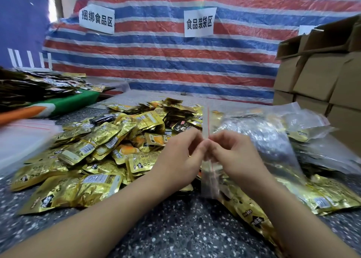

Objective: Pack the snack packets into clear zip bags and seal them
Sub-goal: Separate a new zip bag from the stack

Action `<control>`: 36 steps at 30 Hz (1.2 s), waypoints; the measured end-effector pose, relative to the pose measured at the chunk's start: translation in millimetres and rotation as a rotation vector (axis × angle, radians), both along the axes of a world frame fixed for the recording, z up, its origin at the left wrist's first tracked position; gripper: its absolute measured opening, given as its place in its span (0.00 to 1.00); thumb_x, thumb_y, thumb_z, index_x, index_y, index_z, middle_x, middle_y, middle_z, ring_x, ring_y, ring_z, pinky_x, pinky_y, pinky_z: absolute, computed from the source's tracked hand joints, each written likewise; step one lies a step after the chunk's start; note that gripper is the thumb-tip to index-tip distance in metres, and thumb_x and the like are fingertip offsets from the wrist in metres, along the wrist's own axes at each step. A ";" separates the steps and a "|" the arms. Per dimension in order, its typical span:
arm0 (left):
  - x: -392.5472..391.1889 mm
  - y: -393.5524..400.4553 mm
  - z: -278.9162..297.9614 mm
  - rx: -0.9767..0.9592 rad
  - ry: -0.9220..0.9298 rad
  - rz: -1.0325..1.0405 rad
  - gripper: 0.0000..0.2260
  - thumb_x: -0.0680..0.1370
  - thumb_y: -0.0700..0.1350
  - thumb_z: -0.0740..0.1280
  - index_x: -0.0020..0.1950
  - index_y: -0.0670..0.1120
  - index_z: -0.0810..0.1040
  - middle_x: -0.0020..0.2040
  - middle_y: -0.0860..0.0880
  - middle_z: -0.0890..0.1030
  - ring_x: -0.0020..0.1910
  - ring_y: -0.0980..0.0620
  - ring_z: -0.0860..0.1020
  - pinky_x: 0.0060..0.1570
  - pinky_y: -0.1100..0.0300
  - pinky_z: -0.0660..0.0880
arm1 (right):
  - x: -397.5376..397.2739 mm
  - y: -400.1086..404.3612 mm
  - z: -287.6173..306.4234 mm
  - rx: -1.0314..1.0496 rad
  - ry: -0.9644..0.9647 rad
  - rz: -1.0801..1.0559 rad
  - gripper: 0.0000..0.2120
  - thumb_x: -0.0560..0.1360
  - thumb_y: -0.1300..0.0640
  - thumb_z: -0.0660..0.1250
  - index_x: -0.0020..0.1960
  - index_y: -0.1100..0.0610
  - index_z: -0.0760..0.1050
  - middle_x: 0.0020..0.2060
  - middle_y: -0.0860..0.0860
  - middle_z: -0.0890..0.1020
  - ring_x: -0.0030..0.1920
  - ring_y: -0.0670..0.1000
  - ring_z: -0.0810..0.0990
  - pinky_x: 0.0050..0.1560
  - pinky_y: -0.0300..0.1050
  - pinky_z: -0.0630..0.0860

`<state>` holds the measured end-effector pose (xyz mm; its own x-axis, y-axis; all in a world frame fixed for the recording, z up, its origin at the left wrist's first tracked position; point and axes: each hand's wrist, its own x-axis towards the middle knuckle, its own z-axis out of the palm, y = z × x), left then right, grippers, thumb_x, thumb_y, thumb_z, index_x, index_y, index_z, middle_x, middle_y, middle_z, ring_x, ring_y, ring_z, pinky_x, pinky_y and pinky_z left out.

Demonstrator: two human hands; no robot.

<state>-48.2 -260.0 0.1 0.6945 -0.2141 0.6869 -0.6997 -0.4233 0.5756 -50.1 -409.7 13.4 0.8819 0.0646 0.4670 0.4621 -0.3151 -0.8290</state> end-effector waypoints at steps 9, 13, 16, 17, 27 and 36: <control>3.2 0.7 -3.7 0.098 -0.084 0.031 0.11 0.77 0.48 0.70 0.39 0.44 0.74 0.33 0.53 0.74 0.35 0.55 0.72 0.33 0.64 0.67 | 5.0 -5.2 -1.3 0.288 0.241 0.152 0.09 0.76 0.58 0.69 0.40 0.54 0.85 0.37 0.51 0.84 0.36 0.44 0.80 0.40 0.41 0.73; 5.9 6.0 0.6 0.206 -0.150 0.057 0.11 0.76 0.43 0.72 0.39 0.49 0.72 0.33 0.59 0.69 0.34 0.59 0.68 0.35 0.69 0.64 | 4.7 -4.4 -3.8 0.246 0.256 0.189 0.07 0.78 0.59 0.67 0.46 0.59 0.84 0.40 0.55 0.85 0.40 0.47 0.81 0.40 0.37 0.75; 5.1 9.6 3.4 0.219 -0.178 0.073 0.06 0.75 0.43 0.73 0.41 0.47 0.77 0.34 0.61 0.70 0.37 0.59 0.68 0.35 0.69 0.63 | 3.6 -3.1 -3.4 0.208 0.230 0.180 0.08 0.79 0.60 0.66 0.48 0.61 0.83 0.41 0.56 0.86 0.42 0.48 0.82 0.42 0.38 0.76; 4.3 10.1 3.0 0.228 -0.192 0.084 0.06 0.75 0.43 0.73 0.41 0.46 0.78 0.35 0.60 0.71 0.37 0.59 0.68 0.36 0.66 0.65 | 3.3 -2.5 -3.7 0.206 0.221 0.175 0.08 0.79 0.61 0.65 0.48 0.61 0.83 0.41 0.56 0.86 0.42 0.49 0.82 0.44 0.40 0.77; 4.4 8.7 -0.2 0.171 -0.132 0.054 0.01 0.74 0.39 0.72 0.43 0.44 0.83 0.36 0.51 0.82 0.33 0.59 0.72 0.36 0.59 0.71 | 0.5 -1.4 -4.1 0.139 0.211 0.104 0.13 0.74 0.53 0.71 0.45 0.64 0.82 0.39 0.56 0.86 0.41 0.51 0.81 0.46 0.50 0.75; 7.4 9.5 -0.6 0.054 0.068 -0.093 0.06 0.78 0.37 0.68 0.48 0.45 0.85 0.34 0.55 0.81 0.31 0.62 0.74 0.33 0.64 0.71 | -0.8 -2.4 1.8 0.158 0.200 0.031 0.18 0.64 0.46 0.74 0.39 0.62 0.78 0.33 0.54 0.85 0.35 0.48 0.79 0.38 0.43 0.74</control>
<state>-40.8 -250.5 -0.5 0.7146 -0.3150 0.6246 -0.6975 -0.3896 0.6015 -50.9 -412.2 15.3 0.9565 0.0328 0.2898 0.2912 -0.1624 -0.9428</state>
